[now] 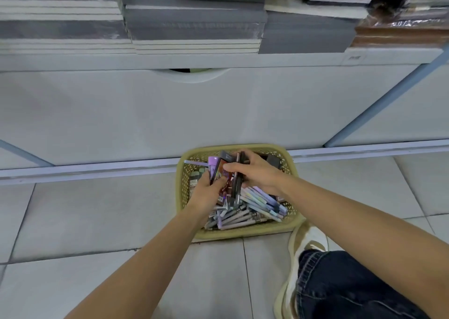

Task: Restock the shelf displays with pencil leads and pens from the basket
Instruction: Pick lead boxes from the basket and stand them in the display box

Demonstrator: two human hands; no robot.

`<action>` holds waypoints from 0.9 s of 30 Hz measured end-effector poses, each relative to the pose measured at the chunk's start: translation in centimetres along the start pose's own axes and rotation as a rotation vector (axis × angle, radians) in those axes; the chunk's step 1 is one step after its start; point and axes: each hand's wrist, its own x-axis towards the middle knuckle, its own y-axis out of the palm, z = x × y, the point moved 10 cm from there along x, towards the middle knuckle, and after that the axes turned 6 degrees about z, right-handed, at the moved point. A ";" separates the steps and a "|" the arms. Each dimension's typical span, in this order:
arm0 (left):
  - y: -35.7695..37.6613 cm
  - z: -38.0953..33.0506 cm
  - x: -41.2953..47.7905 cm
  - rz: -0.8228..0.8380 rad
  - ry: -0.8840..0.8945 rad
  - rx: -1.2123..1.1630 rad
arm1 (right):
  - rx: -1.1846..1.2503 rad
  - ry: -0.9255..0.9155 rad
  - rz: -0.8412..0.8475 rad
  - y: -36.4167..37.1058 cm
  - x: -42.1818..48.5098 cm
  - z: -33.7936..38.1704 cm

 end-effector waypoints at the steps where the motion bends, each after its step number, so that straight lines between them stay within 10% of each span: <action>1: -0.3 0.1 -0.2 -0.006 -0.004 -0.009 | 0.070 0.010 0.049 0.5 -0.1 0.0; 11: 0.7 -2.1 -2.7 0.117 0.025 -0.362 | -0.071 -0.164 -0.045 1.2 -1.2 4.3; 27: -6.2 -14.0 -8.6 -0.118 0.204 -0.474 | 0.170 -0.572 -0.178 0.4 -8.1 18.3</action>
